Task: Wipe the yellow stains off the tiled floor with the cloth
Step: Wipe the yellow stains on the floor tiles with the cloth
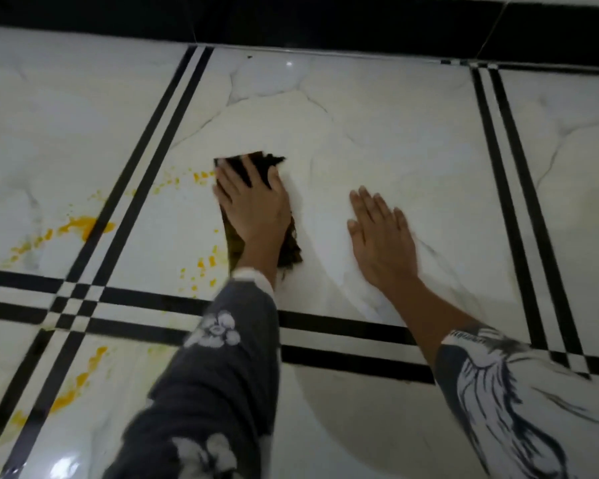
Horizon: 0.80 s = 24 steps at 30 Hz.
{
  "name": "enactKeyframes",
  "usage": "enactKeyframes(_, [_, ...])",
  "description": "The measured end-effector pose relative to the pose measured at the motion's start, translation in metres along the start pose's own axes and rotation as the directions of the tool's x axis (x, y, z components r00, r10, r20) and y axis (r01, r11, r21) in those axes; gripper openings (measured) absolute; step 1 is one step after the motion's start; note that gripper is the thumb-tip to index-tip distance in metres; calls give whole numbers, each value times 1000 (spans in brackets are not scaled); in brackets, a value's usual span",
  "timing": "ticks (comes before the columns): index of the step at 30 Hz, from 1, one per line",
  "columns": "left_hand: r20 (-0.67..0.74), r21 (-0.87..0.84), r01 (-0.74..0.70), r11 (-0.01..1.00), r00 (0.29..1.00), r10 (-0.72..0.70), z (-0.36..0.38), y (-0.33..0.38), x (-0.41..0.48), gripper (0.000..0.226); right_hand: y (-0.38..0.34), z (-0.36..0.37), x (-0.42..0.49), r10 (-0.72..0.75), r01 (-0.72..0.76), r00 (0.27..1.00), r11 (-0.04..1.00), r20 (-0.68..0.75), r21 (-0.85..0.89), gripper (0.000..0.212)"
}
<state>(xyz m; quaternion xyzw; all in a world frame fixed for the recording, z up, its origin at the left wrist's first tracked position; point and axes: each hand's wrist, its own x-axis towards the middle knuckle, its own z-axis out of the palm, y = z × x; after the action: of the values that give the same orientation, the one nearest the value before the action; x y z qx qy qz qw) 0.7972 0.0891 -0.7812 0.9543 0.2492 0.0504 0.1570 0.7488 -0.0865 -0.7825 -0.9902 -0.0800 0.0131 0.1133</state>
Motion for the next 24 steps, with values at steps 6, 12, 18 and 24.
enactKeyframes(6, [154,4,-410,912,902,404,8,41,-23,60,1,-1,0,6,-6,1000,1000,1,-20,54])
enactKeyframes(12, [73,37,-204,978,977,201,-10,-34,45,57,0,-1,2,11,-11,1000,1000,24,15,51])
enactKeyframes(18, [122,40,-381,924,920,374,4,19,-35,59,2,-4,0,8,-8,1000,1000,20,-17,58])
enactKeyframes(24, [64,37,-148,988,987,146,-17,-46,35,57,1,-1,2,10,-10,1000,1000,12,-11,63])
